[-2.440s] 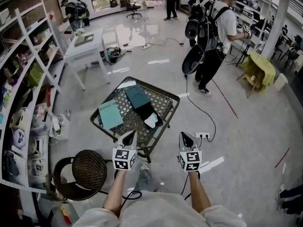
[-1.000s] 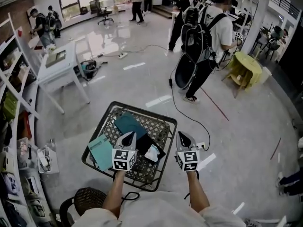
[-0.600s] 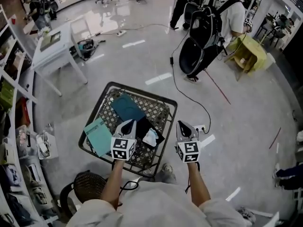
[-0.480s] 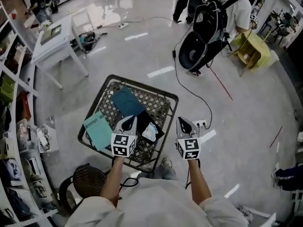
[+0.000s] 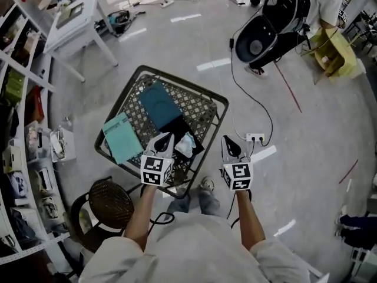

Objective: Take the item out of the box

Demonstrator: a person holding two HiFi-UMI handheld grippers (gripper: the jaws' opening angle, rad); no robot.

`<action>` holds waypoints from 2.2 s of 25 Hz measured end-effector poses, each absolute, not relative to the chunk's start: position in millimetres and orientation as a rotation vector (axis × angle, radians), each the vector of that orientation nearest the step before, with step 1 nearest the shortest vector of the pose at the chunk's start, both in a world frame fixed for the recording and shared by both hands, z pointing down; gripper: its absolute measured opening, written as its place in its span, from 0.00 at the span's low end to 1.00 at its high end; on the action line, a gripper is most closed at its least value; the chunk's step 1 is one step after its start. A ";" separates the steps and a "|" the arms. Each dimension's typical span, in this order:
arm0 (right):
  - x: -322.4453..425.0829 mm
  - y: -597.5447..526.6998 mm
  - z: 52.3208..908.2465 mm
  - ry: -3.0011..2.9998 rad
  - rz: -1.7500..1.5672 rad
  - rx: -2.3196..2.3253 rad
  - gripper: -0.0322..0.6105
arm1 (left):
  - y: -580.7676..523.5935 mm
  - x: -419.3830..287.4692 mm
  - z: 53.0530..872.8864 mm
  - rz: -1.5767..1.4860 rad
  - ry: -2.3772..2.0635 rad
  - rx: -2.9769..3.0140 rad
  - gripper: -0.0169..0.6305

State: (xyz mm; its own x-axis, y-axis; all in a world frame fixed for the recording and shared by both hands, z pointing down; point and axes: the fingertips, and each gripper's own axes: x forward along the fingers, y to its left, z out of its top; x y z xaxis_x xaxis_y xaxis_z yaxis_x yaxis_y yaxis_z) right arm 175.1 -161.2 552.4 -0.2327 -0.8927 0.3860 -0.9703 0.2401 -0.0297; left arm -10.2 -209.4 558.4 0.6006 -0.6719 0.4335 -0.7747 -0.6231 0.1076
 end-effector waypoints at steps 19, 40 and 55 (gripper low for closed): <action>138.5 -135.5 641.1 -2.269 0.613 1.480 0.25 | -185.8 -26.6 624.3 0.574 -1.214 2.378 0.04; 94.6 -135.7 715.7 -2.189 0.752 1.277 0.48 | -185.5 -58.6 645.5 0.567 -1.265 2.279 0.04; 63.6 -159.5 772.3 -2.116 0.844 1.110 0.38 | -175.6 -81.8 650.1 0.556 -1.314 2.223 0.04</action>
